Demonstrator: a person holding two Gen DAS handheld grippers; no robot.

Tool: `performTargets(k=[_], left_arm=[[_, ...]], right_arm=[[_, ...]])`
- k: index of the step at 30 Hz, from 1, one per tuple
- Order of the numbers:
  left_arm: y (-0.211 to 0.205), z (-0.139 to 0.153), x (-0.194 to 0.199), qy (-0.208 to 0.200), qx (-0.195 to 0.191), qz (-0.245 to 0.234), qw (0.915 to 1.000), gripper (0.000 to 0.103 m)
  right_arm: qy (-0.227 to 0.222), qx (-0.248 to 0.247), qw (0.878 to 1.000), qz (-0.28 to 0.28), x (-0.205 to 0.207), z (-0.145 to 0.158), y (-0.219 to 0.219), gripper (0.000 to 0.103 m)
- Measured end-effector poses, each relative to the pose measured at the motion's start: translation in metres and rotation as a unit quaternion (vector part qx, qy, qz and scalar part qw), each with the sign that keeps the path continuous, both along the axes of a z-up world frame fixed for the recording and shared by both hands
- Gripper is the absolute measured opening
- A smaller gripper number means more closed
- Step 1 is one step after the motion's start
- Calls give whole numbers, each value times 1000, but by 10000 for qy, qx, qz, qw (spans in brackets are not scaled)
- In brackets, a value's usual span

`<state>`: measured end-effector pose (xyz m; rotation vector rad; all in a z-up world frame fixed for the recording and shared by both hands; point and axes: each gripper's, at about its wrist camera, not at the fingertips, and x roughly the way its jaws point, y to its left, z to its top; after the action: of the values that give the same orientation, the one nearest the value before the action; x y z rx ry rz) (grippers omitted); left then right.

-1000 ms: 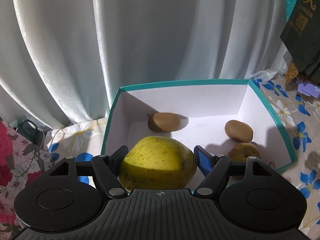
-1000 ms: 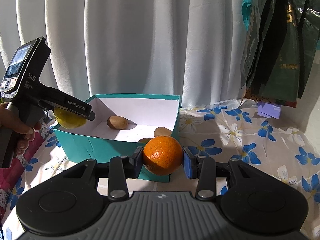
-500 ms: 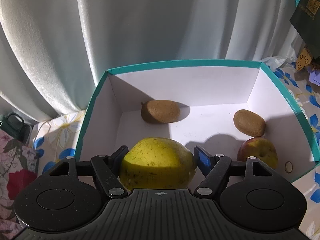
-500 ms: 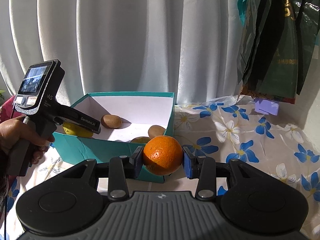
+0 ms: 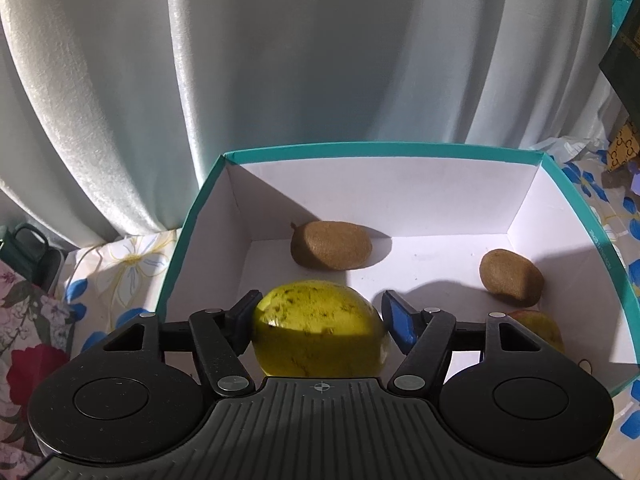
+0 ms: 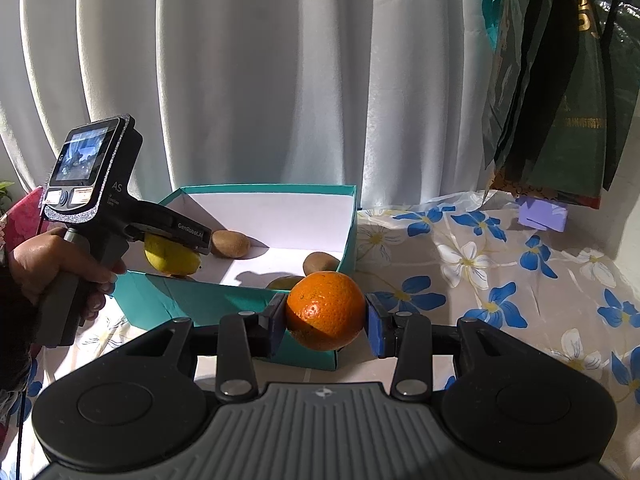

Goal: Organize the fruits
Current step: 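Open the left gripper to release the pear in the box, then lower the orange into the teal box and open the right gripper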

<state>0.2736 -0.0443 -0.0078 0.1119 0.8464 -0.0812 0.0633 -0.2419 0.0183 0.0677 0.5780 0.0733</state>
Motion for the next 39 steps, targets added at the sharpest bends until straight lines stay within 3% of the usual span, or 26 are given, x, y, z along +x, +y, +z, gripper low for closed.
performTargets(k=[5,7,12,16,19,23,39], left_arm=[[3,4,-3,-62,-59,25,10000,83],[5,8,-6,-155,-110,58,9998,95],[16,32,-28,-406,-409,165,9982,97],[28,49,-68,-633,-301,545,9960,101],[34,53,-96,-607,-86,850,9945,101],[41,52,-121,-476,-209,968,9939,102],[45,51,-151,-392,-91,1093,9932,102]], right_arm=[[-17,-10,10000,25,0,1,1,40],[-25,-15,10000,27,0,1,1,40],[-60,-44,10000,49,1,3,1,40],[-109,-45,9999,35,1,6,0,40],[-121,-57,9999,27,2,6,1,40],[-122,-71,9999,82,7,7,4,40],[-264,-210,9981,513,26,16,24,40]])
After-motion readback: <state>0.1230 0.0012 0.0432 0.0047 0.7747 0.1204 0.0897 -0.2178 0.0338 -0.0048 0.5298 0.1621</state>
